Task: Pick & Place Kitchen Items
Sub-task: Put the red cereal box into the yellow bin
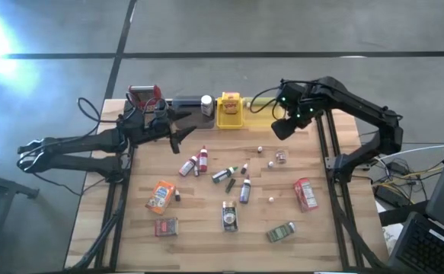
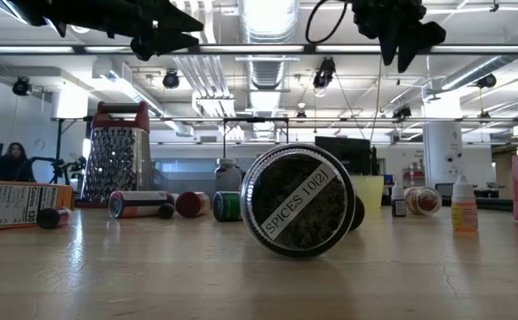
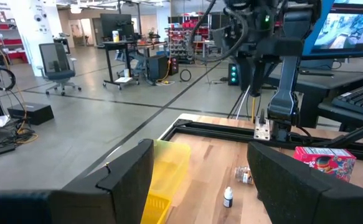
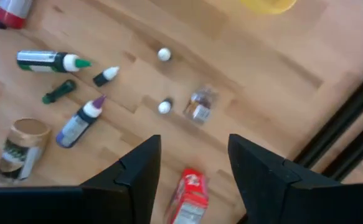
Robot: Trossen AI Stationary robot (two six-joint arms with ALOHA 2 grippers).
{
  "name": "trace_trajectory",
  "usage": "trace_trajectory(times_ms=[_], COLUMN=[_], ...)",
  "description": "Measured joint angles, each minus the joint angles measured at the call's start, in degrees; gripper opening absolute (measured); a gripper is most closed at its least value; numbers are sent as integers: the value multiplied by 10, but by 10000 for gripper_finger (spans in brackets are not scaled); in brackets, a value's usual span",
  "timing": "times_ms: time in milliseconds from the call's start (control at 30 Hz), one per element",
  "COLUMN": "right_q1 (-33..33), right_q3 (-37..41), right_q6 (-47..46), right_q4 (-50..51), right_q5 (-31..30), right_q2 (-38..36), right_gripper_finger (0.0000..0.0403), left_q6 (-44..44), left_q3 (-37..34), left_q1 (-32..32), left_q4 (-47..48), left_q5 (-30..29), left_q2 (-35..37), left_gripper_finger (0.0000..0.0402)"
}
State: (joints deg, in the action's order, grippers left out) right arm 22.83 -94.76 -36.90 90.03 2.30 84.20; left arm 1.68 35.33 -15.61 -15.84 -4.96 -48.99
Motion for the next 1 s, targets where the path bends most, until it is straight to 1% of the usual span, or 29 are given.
trace_trajectory(times_ms=[100,433,600,767,1000], right_q1=[0,-7,-8,-12,-23], right_q3=[19,95,149,204,283], right_q6=[-7,-45,-64,-82,-113], right_q4=[0,1,0,0,0], right_q5=[25,40,43,59,85], right_q2=[2,-7,-21,-36,-72], right_gripper_finger=[197,212,207,203,217], left_q6=[0,0,0,0,0], left_q3=[0,0,0,0,0], left_q1=[0,0,0,0,0], left_q4=[0,1,1,0,0], left_q5=[0,0,0,0,0], left_q2=[0,0,0,0,0], left_gripper_finger=[264,264,264,264,264])
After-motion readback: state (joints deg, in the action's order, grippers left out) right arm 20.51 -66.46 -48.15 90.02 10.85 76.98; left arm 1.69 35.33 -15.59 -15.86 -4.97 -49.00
